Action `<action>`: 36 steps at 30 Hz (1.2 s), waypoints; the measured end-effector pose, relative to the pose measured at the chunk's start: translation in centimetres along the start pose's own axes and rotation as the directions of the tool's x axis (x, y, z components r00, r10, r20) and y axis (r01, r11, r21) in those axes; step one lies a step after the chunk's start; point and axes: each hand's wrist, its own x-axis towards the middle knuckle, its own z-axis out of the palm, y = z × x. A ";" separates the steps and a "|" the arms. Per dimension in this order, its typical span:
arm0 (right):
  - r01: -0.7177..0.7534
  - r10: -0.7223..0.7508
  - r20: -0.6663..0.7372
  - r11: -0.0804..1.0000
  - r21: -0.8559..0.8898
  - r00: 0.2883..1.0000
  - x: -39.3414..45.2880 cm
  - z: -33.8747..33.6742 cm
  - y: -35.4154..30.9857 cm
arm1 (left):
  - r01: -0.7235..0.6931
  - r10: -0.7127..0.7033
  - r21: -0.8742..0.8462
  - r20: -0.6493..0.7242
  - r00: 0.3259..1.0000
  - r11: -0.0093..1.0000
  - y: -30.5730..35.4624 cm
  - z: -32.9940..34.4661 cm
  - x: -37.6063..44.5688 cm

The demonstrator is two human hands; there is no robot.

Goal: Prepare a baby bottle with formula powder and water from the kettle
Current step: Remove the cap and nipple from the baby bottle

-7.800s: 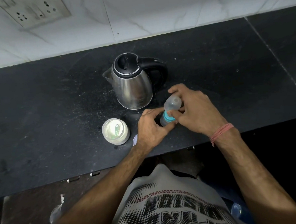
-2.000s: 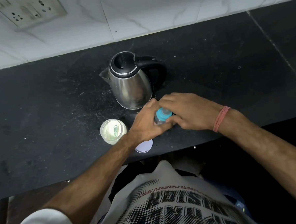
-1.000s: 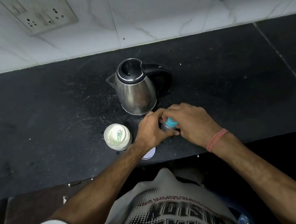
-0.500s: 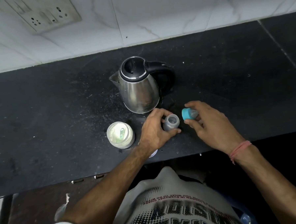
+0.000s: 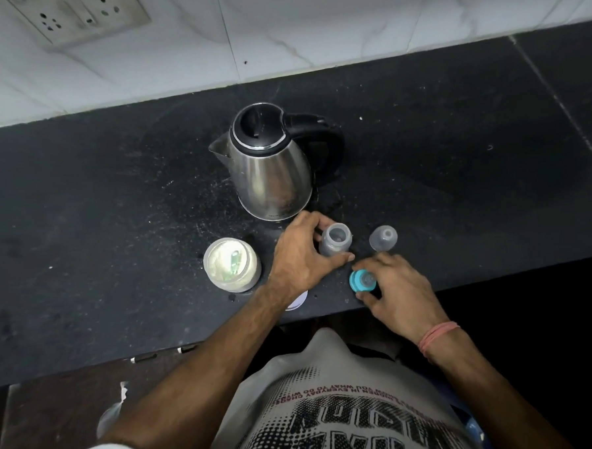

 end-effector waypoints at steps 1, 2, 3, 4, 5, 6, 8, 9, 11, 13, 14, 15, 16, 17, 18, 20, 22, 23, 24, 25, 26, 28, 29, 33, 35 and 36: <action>0.004 -0.004 0.007 1.000 -0.011 1.000 0.1 0.1 -0.1 | 0.000 0.000 0.004 -0.001 1.000 1.000 0.1 0.0 0.0; 0.008 -0.008 0.013 1.000 -0.024 1.000 0.3 0.2 -0.1 | 0.001 -0.001 0.007 -0.005 1.000 1.000 0.1 0.0 -0.1; 0.010 -0.009 0.019 0.999 -0.033 1.000 0.4 0.3 -0.2 | 0.002 -0.002 0.007 -0.006 1.000 1.000 0.0 0.0 -0.1; 0.010 -0.010 0.023 0.999 -0.034 1.000 0.5 0.4 -0.2 | 0.002 -0.002 0.006 -0.006 1.000 1.000 0.0 0.0 -0.1; 0.012 -0.011 0.025 0.999 -0.032 1.000 0.6 0.5 -0.3 | -0.002 0.002 0.009 -0.006 1.000 1.000 0.0 0.1 -0.2; 0.013 -0.012 0.027 0.999 -0.031 1.000 0.7 0.6 -0.3 | -0.009 0.009 0.013 -0.007 1.000 1.000 0.0 0.1 -0.2; 0.001 0.000 0.038 1.000 -0.022 0.999 0.6 0.6 -0.3 | -0.012 0.012 0.015 -0.014 1.000 1.000 0.0 0.1 -0.3; -0.007 0.008 0.035 1.000 -0.011 0.999 0.5 0.6 -0.3 | -0.009 0.009 0.015 -0.021 1.000 1.000 0.1 0.1 -0.4; -0.021 0.021 0.002 1.000 0.022 1.000 0.3 0.5 -0.2 | -0.002 0.002 0.015 -0.035 0.999 1.000 0.3 0.0 -0.4; -0.015 0.018 -0.057 0.999 0.051 0.998 0.1 0.3 -0.1 | 0.005 -0.005 0.018 -0.041 0.999 1.000 0.3 0.0 -0.4; -0.005 0.011 -0.092 0.997 0.071 0.996 0.0 0.2 -0.1 | 0.007 -0.006 0.020 -0.040 0.999 1.000 0.3 0.0 -0.5; 0.005 0.008 -0.128 0.995 0.097 0.992 -0.1 0.0 -0.2 | 0.007 -0.006 0.021 -0.039 0.999 1.000 0.3 0.1 -0.6; 0.016 0.005 -0.165 0.992 0.128 0.986 -0.1 -0.2 -0.3 | 0.006 -0.005 0.021 -0.042 0.999 1.000 0.3 0.1 -0.6; 0.024 0.009 -0.201 0.986 0.163 0.979 0.0 -0.5 -0.4 | 0.005 -0.004 0.022 -0.049 0.999 1.000 0.3 0.2 -0.8; 0.031 0.018 -0.235 0.979 0.200 0.972 0.1 -0.8 -0.6 | 0.003 -0.001 0.024 -0.061 0.998 1.000 0.3 0.2 -0.9; 0.047 0.033 -0.299 0.965 0.258 0.954 0.4 -1.4 -0.9 | 0.001 0.001 0.021 -0.082 0.997 1.000 0.4 0.3 -1.1; 0.077 0.032 -0.344 0.951 0.299 0.938 1.0 -2.1 -1.5 | 0.003 -0.001 0.024 -0.083 0.997 1.000 0.7 0.3 -1.2; 0.089 0.029 -0.354 0.946 0.313 0.935 1.3 -2.4 -1.8 | 0.003 -0.001 0.029 -0.080 0.997 1.000 0.8 0.2 -1.2; 0.096 0.025 -0.355 0.943 0.319 0.935 1.6 -2.7 -2.0 | 0.003 0.000 0.035 -0.074 0.997 0.999 0.9 0.1 -1.2; 0.098 0.022 -0.350 0.943 0.319 0.936 2.0 -3.0 -2.3 | 0.005 -0.002 0.037 -0.065 0.998 0.999 1.0 0.1 -1.2; 0.098 0.017 -0.342 0.944 0.315 0.940 2.2 -3.2 -2.6 | 0.010 -0.008 0.038 -0.058 0.998 0.999 1.2 -0.1 -1.3; 0.103 0.003 -0.327 0.946 0.307 0.945 2.6 -3.4 -3.1 | 0.024 -0.021 0.056 -0.054 0.998 0.998 1.5 -0.3 -1.5; 0.111 -0.005 -0.328 0.945 0.307 0.945 2.7 -3.5 -3.4 | 0.024 -0.020 0.068 -0.048 0.999 0.997 1.7 -0.5 -1.7; 0.168 -0.034 -0.370 0.926 0.338 0.928 2.5 -3.6 -4.8 | -0.030 0.032 0.101 -0.016 0.999 0.994 2.1 -2.1 -2.6; 0.221 -0.065 -0.416 0.914 0.339 0.907 2.4 -3.7 -5.4 | -0.086 0.087 0.154 -0.003 0.996 0.984 2.5 -3.5 -3.5; 0.254 -0.090 -0.434 0.907 0.337 0.897 2.5 -3.8 -5.8 | -0.109 0.112 0.177 -0.009 0.994 0.978 2.8 -4.4 -4.0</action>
